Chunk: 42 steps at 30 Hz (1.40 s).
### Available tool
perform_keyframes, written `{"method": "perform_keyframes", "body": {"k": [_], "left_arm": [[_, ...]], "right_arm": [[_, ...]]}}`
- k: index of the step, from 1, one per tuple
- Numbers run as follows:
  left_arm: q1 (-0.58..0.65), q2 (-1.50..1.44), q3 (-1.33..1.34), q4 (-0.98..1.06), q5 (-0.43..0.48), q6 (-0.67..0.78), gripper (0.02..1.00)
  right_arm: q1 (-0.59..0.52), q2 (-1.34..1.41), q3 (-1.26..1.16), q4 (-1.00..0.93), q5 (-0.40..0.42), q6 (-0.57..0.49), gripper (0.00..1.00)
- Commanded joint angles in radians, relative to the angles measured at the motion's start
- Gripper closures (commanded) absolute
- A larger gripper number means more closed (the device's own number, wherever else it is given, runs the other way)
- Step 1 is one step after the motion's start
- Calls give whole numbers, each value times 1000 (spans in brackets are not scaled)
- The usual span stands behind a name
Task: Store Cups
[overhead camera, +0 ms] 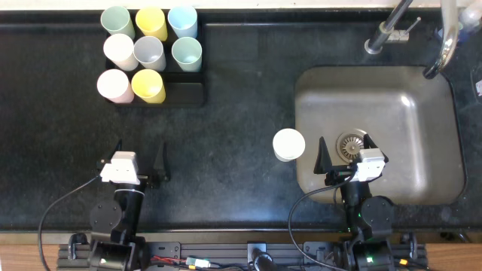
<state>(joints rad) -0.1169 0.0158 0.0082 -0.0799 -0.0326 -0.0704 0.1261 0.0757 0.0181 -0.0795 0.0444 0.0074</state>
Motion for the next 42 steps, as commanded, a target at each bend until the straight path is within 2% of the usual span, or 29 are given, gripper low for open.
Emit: {"method": "perform_keyframes", "body": {"k": [1,4,7,9,14,18,23,25,30,39,42], "left_arm": [[6,-9,0,-5,13,18,18],[6,-9,0,-5,13,18,18],[6,-9,0,-4,13,18,20],[6,-9,0,-5,13,18,18],[6,-9,0,-4,13,18,18],[6,-9,0,-4,13,18,18],[6,-9,0,-4,13,18,18],[6,-9,0,-4,13,18,18],[6,-9,0,-4,13,18,18],[6,-9,0,-4,13,18,18],[6,-9,0,-4,13,18,18]], "right_arm": [[-2,14,0,5,12,8,5],[-2,121,101,-17,5,8,3],[-2,301,332,-140,-10,8,3],[-2,420,520,-304,-31,8,3],[-2,740,1039,-849,-29,9,3],[-2,972,1287,-1080,-63,18,3],[-2,1210,1389,-1231,-209,15,3],[-2,1289,1394,-1282,-233,15,5],[-1,1477,1393,-1387,-237,15,3],[74,1641,1393,-1383,-225,16,1],[102,1667,1393,-1370,-197,21,29]]}}
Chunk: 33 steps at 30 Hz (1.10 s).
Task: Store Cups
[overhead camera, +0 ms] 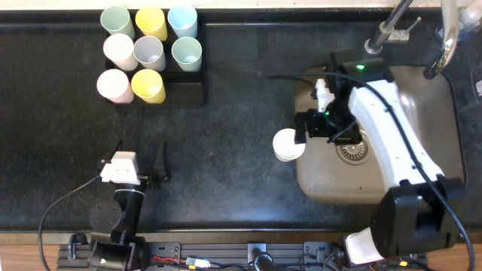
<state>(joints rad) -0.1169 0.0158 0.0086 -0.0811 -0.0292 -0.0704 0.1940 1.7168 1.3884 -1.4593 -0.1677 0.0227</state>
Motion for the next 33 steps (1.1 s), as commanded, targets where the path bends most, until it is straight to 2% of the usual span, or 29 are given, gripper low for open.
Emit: {"method": "perform_keyframes", "body": {"k": [1,4,5,7,8,11,16,25,31,33], "left_arm": [[6,-9,0,-3,10,18,18],[6,-9,0,-3,10,18,18],[6,-9,0,-3,10,18,18],[6,-9,0,-3,10,18,18],[6,-9,0,-3,10,18,18],[6,-9,0,-3,10,18,18],[6,-9,0,-3,10,18,18],[6,-9,0,-3,10,18,18],[6,-9,0,-3,10,18,18],[6,-9,0,-3,10,18,18]], "right_arm": [[41,34,23,16,26,9,34],[56,57,22,30,43,9,86],[58,63,22,37,46,10,152],[61,71,22,51,55,17,384],[62,73,22,57,57,19,461],[70,74,22,74,56,19,625],[89,74,22,107,56,19,958],[166,5,112,127,19,19,956],[272,6,440,125,15,36,958],[320,34,569,127,48,53,958]]}}
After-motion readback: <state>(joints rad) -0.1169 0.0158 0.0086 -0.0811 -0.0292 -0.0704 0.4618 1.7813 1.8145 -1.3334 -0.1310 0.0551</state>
